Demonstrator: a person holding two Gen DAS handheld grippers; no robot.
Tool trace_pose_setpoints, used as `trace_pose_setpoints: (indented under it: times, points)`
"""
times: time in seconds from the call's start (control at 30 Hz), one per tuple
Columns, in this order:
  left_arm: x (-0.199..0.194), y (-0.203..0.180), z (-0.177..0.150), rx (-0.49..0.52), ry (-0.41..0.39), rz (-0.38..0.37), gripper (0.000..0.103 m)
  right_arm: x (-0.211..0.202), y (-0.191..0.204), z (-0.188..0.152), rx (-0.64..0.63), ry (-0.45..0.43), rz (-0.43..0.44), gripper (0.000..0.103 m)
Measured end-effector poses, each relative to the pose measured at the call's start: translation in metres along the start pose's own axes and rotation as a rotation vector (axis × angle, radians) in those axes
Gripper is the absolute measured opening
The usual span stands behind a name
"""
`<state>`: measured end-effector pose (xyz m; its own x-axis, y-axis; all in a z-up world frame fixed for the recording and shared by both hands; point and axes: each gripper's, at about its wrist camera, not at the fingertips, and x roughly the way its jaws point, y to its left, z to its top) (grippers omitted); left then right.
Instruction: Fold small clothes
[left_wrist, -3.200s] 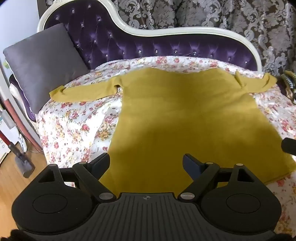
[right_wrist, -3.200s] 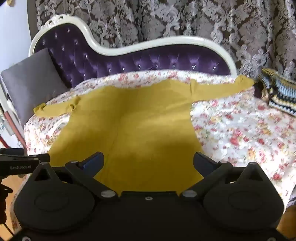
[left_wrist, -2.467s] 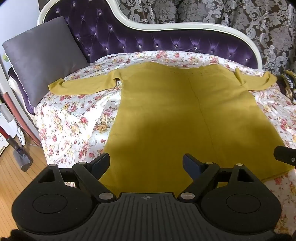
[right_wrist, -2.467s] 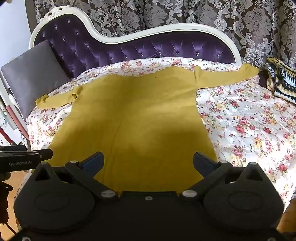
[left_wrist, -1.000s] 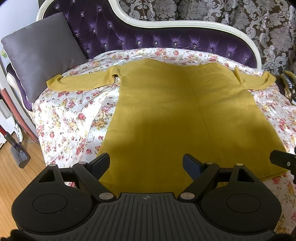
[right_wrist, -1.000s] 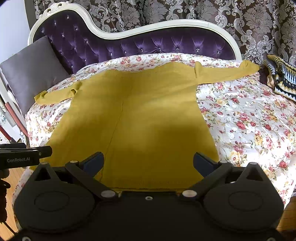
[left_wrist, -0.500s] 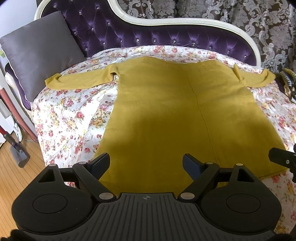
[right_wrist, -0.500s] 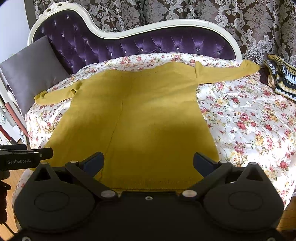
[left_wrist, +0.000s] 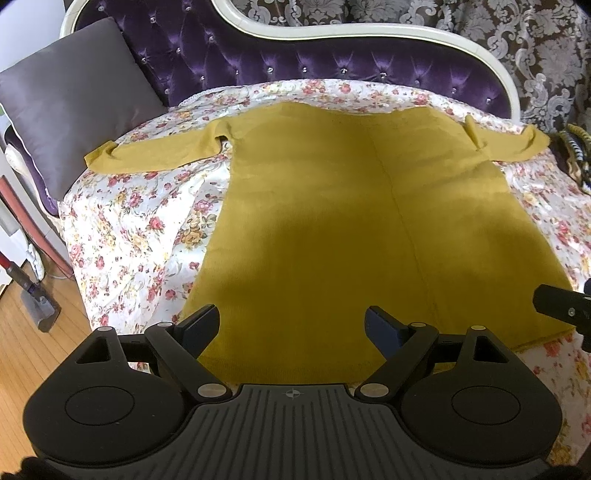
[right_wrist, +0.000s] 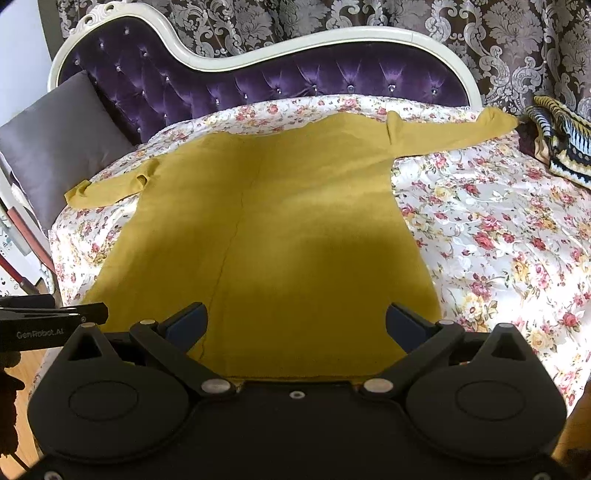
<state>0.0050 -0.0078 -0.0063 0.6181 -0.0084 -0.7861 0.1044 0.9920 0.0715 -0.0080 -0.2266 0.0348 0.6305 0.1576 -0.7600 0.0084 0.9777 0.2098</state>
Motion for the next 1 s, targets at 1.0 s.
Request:
trace_pose_setpoints:
  times: [1.0]
  points:
    - [0.003,-0.007,0.013,0.023,0.048,-0.036,0.086,0.011,0.008,0.011,-0.050,0.018,0.012,0.102]
